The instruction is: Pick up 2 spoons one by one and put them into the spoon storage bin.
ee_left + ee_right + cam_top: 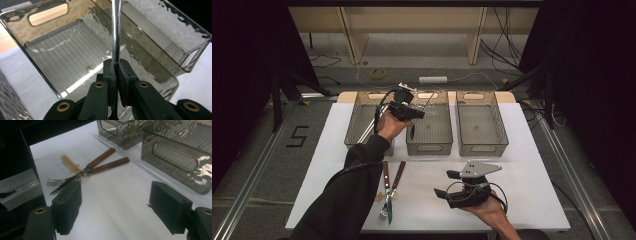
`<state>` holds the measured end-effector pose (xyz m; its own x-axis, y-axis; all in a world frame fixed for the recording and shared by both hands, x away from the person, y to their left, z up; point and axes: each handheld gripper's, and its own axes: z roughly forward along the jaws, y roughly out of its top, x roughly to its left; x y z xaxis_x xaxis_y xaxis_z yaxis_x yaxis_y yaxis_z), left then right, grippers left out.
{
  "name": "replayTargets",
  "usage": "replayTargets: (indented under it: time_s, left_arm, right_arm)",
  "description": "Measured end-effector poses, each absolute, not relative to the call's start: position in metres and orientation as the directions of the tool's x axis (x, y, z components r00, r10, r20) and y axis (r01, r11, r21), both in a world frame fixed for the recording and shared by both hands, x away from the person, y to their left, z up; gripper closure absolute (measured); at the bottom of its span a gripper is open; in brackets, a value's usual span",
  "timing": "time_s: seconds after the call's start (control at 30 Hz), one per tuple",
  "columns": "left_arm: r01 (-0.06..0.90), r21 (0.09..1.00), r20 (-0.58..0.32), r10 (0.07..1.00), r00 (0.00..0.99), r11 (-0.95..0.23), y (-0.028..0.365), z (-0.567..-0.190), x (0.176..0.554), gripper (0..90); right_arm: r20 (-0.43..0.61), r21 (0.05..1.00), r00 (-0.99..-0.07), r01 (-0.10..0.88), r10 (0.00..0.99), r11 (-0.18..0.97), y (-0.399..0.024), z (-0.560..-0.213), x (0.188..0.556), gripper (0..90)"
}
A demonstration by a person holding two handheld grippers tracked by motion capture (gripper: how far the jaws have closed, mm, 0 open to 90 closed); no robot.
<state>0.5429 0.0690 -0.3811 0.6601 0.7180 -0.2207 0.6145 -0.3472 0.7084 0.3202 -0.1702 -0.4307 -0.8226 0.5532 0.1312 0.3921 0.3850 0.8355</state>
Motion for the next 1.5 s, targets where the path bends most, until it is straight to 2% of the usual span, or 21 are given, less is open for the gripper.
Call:
replayTargets:
  time_s: [0.87, 1.03, 1.23, 1.5]
  left_arm:
    - [0.646, 0.681, -0.199, 0.761, 0.617, -0.345, 0.061, -0.400, 0.552, 82.5]
    - [0.651, 0.691, -0.206, 0.778, 0.594, -0.314, 0.063, -0.398, 0.553, 72.7]
    - [0.652, 0.683, -0.200, 0.774, 0.601, -0.329, 0.069, -0.389, 0.547, 57.7]
    - [0.620, 0.676, -0.184, 0.723, 0.666, -0.399, 0.090, -0.365, 0.519, 39.4]
  right_arm:
    - [0.140, 0.834, -0.824, 0.397, 0.550, 0.384, -0.171, -0.432, 0.320, 27.2]
    - [0.139, 0.833, -0.823, 0.398, 0.551, 0.385, -0.171, -0.432, 0.321, 27.2]
    - [0.140, 0.834, -0.823, 0.398, 0.551, 0.382, -0.171, -0.432, 0.320, 27.2]
    - [0.139, 0.833, -0.819, 0.401, 0.556, 0.382, -0.171, -0.432, 0.320, 27.2]
